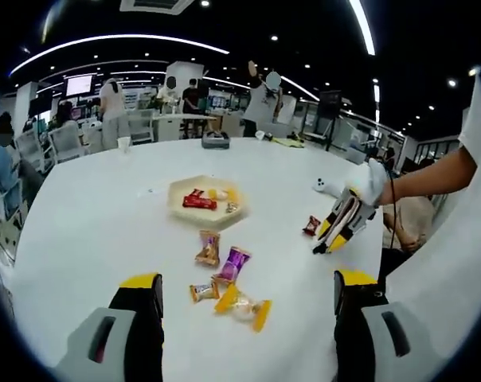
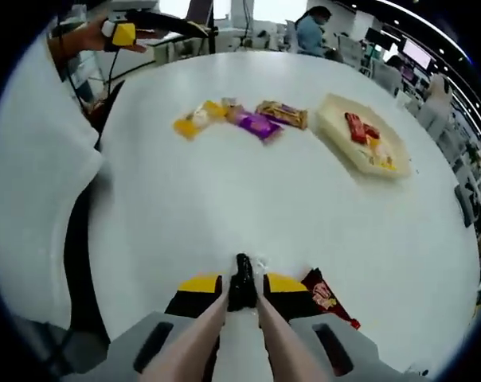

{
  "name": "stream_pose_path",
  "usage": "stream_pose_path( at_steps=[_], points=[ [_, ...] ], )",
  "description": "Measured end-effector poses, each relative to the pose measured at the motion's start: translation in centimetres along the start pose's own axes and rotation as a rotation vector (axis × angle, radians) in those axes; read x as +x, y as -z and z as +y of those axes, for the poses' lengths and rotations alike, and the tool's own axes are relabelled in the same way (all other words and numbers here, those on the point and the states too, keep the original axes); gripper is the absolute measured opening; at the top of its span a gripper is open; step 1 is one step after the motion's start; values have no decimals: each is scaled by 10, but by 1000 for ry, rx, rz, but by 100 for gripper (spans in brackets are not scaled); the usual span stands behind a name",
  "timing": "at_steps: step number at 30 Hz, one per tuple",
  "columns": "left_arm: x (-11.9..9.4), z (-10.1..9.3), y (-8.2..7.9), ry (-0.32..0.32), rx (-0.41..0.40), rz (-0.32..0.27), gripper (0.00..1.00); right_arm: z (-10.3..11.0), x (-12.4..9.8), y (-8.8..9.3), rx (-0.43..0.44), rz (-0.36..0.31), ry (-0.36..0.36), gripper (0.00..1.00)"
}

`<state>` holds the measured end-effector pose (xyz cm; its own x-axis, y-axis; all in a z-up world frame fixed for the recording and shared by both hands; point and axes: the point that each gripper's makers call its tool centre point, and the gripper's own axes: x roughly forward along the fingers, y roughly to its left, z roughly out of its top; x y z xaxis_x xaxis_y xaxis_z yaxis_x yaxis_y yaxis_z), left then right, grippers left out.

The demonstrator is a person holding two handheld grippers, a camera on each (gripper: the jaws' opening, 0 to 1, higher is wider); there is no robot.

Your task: Place the target food into the container with the food tongs after gripping and lifting it, then release it inside without dropping or visibly crushing the food.

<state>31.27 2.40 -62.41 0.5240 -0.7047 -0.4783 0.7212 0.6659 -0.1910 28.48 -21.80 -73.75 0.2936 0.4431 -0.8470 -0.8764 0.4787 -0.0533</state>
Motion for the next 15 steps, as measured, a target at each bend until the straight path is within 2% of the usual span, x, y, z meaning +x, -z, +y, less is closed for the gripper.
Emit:
stream_pose_path(
  at_steps=[1,5,6,7,8,10,11,12,14,15],
  points=[
    [-1,1,0,-4,0,-2,89,6,-2,1,29,0,-34,19],
    [-4,4,-3,-15,-9,-13,89,0,-15,-9,121,-95,26,20],
    [-4,4,-4,-13,-10,-16,89,4,-18,-11,153,-115,6,20],
    [-4,3,-4,-12,-11,-17,89,-2,-22,-14,172,-141,44,20],
    [-3,3,-5,-9,-10,-17,89,-1,-25,-16,224,-168,36,20],
    [-2,1,-7,2,-8,-21,89,-8,-32,-25,269,-237,77,20],
    [-1,0,-8,9,-5,-22,89,-7,-35,-27,293,-256,73,20],
    [0,-1,-9,18,10,-17,89,-12,-42,-33,347,-316,105,20],
    [0,-2,-9,20,19,-12,89,-10,-48,-41,387,-358,107,20],
    [0,-3,-9,21,24,-11,89,-15,-54,-45,435,-411,137,20]
  ],
)
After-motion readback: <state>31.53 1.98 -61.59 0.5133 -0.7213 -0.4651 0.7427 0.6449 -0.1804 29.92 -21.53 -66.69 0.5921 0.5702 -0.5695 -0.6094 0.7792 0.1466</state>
